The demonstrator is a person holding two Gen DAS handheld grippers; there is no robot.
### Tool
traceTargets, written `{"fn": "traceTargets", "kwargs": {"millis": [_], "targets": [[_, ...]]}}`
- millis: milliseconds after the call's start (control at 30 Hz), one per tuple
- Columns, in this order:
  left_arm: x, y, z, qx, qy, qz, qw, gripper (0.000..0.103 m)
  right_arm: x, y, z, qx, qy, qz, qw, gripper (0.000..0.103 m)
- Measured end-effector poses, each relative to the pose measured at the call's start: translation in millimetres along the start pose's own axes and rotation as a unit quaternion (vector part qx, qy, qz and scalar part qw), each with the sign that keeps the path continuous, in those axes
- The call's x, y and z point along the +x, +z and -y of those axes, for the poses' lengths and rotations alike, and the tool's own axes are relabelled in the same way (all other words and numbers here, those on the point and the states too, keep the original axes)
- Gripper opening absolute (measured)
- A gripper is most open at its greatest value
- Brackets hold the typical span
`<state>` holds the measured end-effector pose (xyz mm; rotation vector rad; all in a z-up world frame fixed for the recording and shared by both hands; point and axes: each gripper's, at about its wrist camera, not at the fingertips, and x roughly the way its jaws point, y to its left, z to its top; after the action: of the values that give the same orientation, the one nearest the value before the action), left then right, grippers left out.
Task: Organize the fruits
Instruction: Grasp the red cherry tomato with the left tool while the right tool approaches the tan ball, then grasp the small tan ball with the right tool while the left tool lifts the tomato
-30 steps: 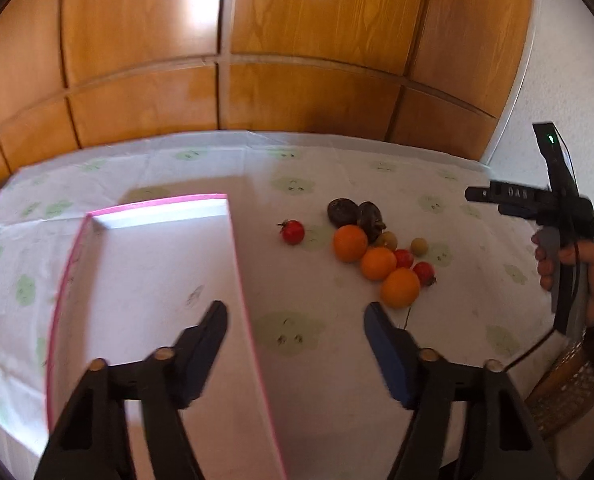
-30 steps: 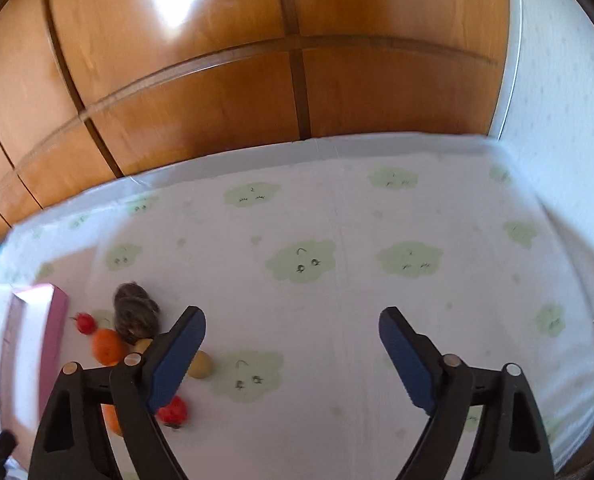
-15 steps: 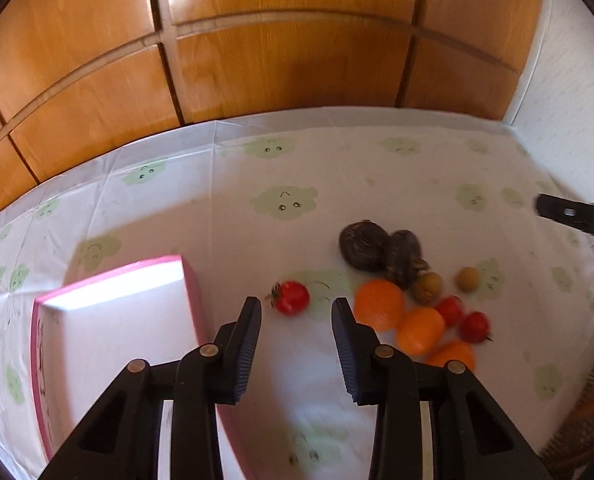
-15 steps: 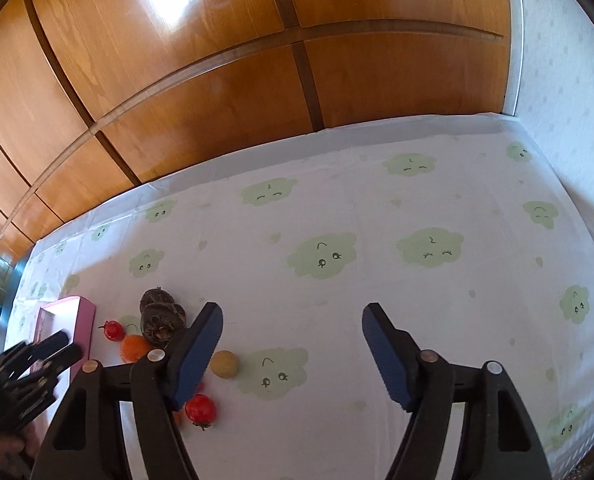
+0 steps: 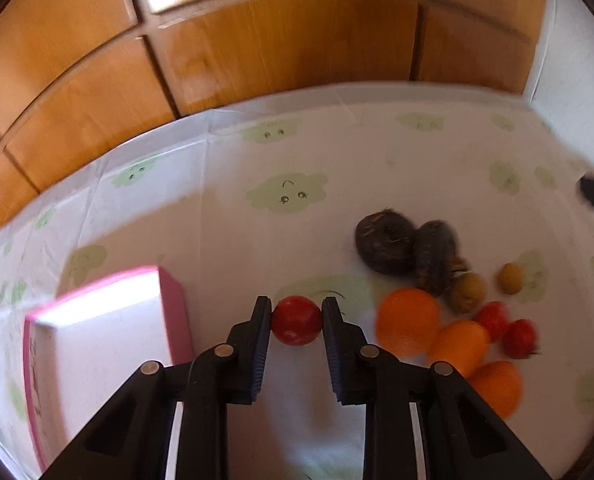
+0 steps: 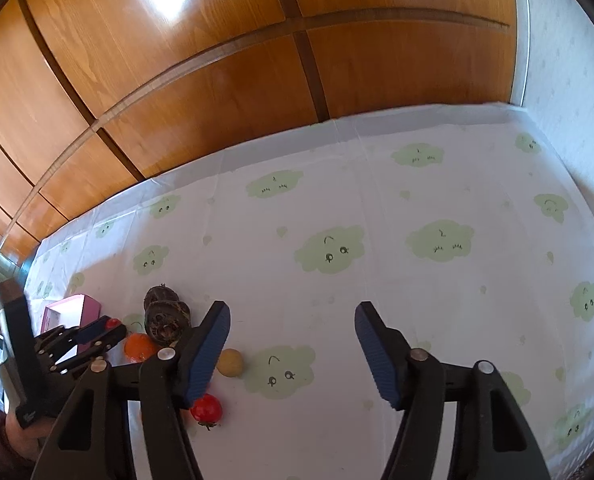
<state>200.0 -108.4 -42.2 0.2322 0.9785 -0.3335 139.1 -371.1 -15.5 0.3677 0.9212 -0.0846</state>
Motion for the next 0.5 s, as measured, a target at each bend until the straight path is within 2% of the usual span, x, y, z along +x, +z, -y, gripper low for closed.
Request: {"fn": "traceTargets", "kwargs": {"millis": [133,200,333,467,500], "targets": [[-37.7,-27.7,11.0,-0.007,-0.023,0.032,0.9992,0.026,5.6,-2.7,0.3,0.004,0.013,-0.018,1.0,0.065],[-50.6,-44.5,18.2,-0.008,-0.034,0.039,0.9986,0.026,10.9,-4.8,-2.2,0.002,0.026,-0.033,0.999,0.056],[-65.2,-82.6,35.7,-0.005,-0.047,0.036,0.9982,0.026,25.3,-12.4,-11.1,-0.009,0.066,-0.082,0.994,0.048],[-64.7,-111.2,54.7,0.006,-0.056,0.031,0.998,0.026,31.9,-19.6,-22.2,-0.037,0.059,-0.1,0.993,0.046],[-61.2,-116.0,58.4,0.009,-0.054,0.027,0.9982,0.026,33.1,-20.8,-22.8,-0.039,0.057,-0.103,0.992,0.042]]}}
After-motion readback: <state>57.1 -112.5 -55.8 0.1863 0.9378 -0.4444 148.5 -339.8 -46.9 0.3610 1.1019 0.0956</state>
